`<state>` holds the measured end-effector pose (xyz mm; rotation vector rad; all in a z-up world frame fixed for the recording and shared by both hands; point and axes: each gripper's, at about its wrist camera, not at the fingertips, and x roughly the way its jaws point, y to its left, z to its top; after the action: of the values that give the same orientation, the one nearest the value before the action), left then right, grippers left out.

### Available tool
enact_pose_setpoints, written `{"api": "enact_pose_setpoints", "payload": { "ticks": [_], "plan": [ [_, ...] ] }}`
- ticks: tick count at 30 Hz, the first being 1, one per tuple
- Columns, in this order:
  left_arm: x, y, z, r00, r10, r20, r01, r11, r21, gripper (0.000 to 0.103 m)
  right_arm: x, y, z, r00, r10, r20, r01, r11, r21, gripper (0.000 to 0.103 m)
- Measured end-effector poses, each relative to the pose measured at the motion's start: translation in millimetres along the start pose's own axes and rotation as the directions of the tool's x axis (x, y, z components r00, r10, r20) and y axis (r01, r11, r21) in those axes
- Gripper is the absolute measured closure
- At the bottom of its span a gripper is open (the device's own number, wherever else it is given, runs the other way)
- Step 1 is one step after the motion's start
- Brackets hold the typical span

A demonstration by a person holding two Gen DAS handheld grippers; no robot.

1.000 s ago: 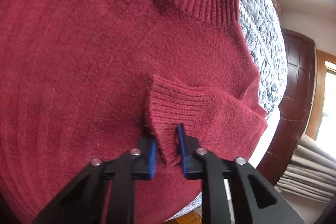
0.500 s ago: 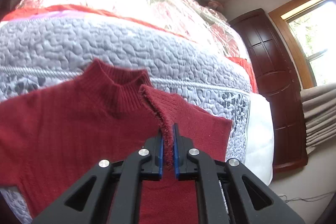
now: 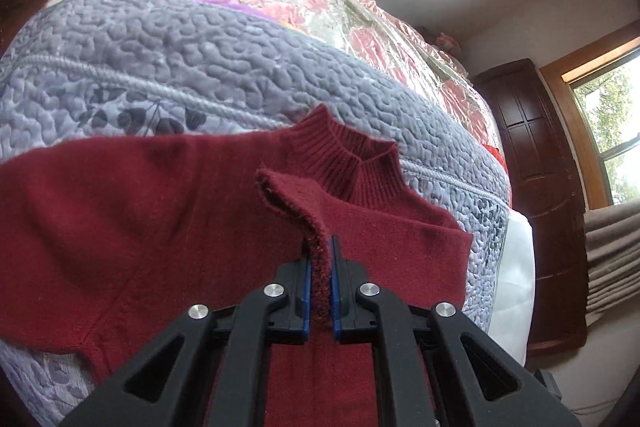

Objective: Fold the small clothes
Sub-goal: 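Carry the sleeve cuff across the sweater body toward the other sleeve with the right gripper, then open the right gripper and release the sleeve on the sweater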

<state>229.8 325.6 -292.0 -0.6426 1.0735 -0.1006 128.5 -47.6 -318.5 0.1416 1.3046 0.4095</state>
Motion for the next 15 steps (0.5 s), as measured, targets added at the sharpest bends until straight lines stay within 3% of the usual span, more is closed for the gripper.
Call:
{"api": "enact_pose_setpoints", "payload": {
  "ticks": [10,13,15],
  "plan": [
    [16.9,50.2,-15.3,0.998,0.054,-0.029,-0.056,0.994,-0.097,0.095,19.8,-40.7,73.3,0.993,-0.029,0.115,0.023,0.998,0.054,0.046],
    [27.7,69.1,-19.0,0.993,0.103,-0.059,-0.109,0.986,-0.122,0.087,35.4,-51.3,90.2,0.994,-0.046,0.096,0.039,0.997,0.068,0.046],
    [31.4,80.2,-21.2,0.987,0.149,-0.061,-0.157,0.978,-0.135,0.075,44.5,-55.0,96.3,0.996,-0.054,0.073,0.05,0.997,0.059,0.046]
  ]
}}
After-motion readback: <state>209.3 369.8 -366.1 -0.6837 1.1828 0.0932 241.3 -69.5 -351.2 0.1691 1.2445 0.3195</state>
